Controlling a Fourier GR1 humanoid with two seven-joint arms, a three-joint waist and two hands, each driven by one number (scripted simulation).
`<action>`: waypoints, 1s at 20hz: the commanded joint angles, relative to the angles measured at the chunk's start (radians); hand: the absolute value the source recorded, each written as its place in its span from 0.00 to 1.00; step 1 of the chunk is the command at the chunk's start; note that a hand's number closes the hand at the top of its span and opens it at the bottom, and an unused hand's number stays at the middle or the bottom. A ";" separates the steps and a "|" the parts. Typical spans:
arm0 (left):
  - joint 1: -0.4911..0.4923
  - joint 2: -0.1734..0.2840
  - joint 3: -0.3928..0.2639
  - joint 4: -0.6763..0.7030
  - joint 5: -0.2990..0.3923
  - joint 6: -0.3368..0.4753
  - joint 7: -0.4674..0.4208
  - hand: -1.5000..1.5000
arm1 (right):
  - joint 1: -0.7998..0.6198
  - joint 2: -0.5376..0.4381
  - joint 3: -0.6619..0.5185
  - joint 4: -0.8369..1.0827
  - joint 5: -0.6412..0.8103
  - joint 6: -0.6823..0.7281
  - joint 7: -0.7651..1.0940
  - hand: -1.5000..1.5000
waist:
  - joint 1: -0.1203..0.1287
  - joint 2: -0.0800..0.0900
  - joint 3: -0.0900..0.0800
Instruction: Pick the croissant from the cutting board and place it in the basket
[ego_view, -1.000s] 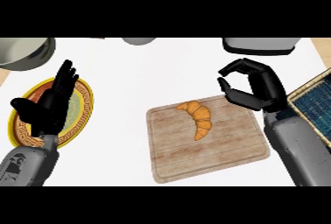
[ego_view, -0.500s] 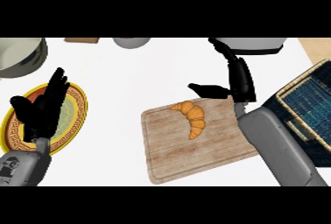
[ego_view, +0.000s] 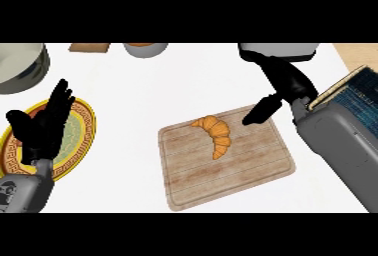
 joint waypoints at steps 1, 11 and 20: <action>-0.012 0.001 0.022 0.039 0.003 -0.020 -0.030 0.50 | -0.034 -0.063 -0.007 -0.110 -0.098 0.228 0.174 0.00 | -0.002 0.009 0.002; -0.029 -0.024 0.057 0.033 -0.026 -0.071 -0.017 0.50 | 0.072 0.037 -0.130 -0.237 -0.068 0.239 0.256 0.00 | 0.023 0.019 0.004; -0.011 -0.091 0.035 -0.049 -0.099 -0.032 0.053 0.50 | 0.199 0.180 -0.123 -0.200 0.093 0.163 0.132 0.00 | 0.025 0.019 0.004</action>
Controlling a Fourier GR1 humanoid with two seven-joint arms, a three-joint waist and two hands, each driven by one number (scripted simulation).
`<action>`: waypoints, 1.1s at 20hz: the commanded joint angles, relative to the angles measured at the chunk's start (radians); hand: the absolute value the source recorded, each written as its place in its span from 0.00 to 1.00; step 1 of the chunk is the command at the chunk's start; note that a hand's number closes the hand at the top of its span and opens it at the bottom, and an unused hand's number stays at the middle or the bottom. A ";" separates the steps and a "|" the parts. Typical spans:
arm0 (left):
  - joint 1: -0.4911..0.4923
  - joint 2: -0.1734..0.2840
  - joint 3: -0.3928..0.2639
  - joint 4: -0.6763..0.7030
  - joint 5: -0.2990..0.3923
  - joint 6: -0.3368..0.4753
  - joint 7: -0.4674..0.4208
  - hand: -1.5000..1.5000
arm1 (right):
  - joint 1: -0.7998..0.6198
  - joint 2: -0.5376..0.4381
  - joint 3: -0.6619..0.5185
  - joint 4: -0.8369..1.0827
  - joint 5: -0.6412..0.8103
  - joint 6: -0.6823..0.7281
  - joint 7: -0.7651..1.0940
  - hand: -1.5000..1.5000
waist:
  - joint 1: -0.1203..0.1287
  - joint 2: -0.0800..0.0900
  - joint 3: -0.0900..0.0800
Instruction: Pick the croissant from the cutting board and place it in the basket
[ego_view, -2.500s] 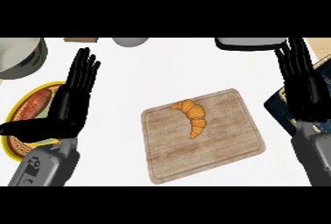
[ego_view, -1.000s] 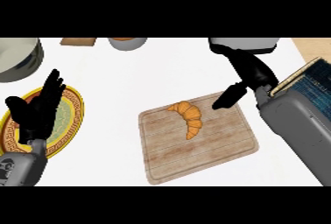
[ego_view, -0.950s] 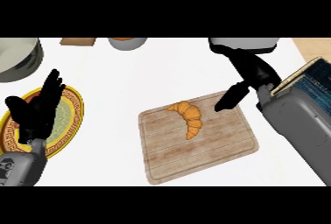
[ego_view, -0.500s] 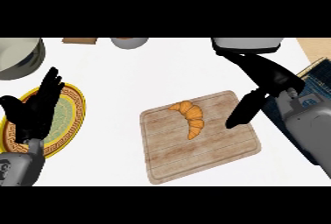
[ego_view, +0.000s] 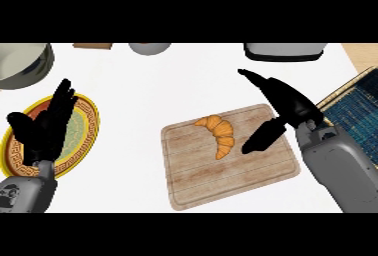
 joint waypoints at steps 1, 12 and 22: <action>-0.057 -0.046 -0.001 0.051 -0.037 -0.001 0.001 0.50 | 0.067 0.035 -0.025 0.035 0.059 0.008 -0.082 0.00 | -0.003 0.001 0.000; 0.001 -0.062 0.067 -0.018 -0.054 -0.062 0.026 0.50 | 0.157 0.171 -0.032 0.086 0.280 -0.077 -0.254 0.00 | -0.001 0.000 0.000; 0.038 -0.124 0.066 -0.036 -0.125 -0.066 0.001 0.50 | 0.189 0.289 -0.032 0.152 0.408 -0.123 -0.319 0.00 | 0.000 0.000 0.000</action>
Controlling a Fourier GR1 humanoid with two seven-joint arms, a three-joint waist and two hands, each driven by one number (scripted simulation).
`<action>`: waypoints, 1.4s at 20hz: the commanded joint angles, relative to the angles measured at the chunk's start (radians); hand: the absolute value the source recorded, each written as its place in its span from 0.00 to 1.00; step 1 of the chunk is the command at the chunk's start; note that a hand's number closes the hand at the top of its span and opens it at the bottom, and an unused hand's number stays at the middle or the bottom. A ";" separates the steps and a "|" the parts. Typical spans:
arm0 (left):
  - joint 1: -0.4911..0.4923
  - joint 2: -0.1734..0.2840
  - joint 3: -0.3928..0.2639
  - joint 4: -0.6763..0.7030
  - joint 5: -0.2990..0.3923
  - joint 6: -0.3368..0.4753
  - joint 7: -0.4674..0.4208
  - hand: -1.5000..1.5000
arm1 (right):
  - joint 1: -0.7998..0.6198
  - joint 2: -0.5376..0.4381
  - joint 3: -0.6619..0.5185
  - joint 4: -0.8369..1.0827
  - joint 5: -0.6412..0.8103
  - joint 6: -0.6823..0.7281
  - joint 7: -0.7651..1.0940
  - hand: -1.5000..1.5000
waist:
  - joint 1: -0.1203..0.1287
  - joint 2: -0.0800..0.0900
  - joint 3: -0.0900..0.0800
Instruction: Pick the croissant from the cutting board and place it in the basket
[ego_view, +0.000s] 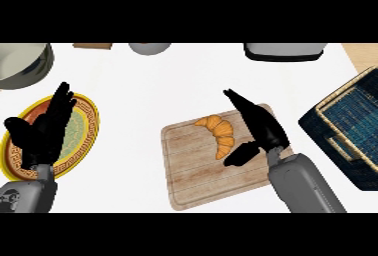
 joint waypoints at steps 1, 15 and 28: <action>-0.024 0.008 0.050 0.056 0.018 -0.056 -0.019 0.50 | -0.008 0.063 -0.006 0.082 0.055 -0.020 -0.048 0.00 | 0.001 0.001 0.000; -0.054 -0.035 0.064 -0.045 -0.056 -0.043 0.088 0.50 | 0.007 0.117 -0.069 0.163 0.196 -0.030 -0.074 0.00 | 0.000 0.000 0.000; -0.010 -0.077 0.081 0.009 -0.093 -0.062 -0.013 0.50 | -0.068 0.162 -0.101 0.279 0.240 -0.036 -0.092 0.00 | 0.001 0.000 0.000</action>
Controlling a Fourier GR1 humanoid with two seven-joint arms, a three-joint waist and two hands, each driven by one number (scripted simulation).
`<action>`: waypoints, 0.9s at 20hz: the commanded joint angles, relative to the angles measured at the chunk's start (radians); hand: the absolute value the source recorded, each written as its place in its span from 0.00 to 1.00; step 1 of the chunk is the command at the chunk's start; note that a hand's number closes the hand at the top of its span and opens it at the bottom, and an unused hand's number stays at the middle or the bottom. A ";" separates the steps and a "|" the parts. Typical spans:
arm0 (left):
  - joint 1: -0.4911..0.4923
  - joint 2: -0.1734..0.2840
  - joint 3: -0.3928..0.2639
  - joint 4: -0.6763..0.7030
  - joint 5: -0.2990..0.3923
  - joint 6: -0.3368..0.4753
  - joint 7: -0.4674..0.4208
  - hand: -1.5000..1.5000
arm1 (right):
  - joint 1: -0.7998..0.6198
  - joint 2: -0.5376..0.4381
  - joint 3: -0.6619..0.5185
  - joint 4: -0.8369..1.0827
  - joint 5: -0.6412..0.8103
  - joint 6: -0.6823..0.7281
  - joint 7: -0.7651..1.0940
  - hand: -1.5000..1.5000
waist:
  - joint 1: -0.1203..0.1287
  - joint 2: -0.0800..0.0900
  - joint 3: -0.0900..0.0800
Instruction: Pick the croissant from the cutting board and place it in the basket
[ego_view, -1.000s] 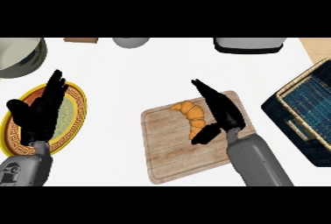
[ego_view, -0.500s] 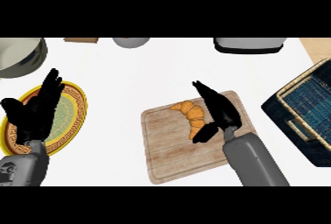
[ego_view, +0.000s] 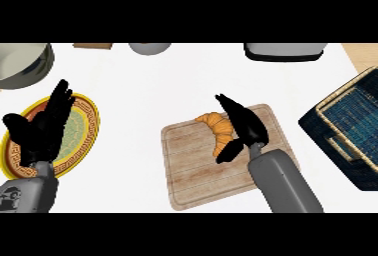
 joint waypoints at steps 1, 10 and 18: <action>-0.036 0.000 0.011 0.008 -0.009 -0.008 0.017 0.50 | -0.056 0.016 -0.042 0.086 0.021 -0.011 -0.034 0.00 | 0.001 0.001 0.000; -0.032 0.052 0.053 0.042 0.027 -0.073 -0.007 0.50 | -0.037 -0.032 0.028 0.165 0.021 0.096 -0.146 1.00 | 0.002 0.001 0.000; 0.006 -0.012 0.013 -0.026 -0.008 -0.023 0.016 0.50 | -0.022 0.001 0.022 0.210 0.023 0.031 -0.217 1.00 | 0.001 0.001 0.001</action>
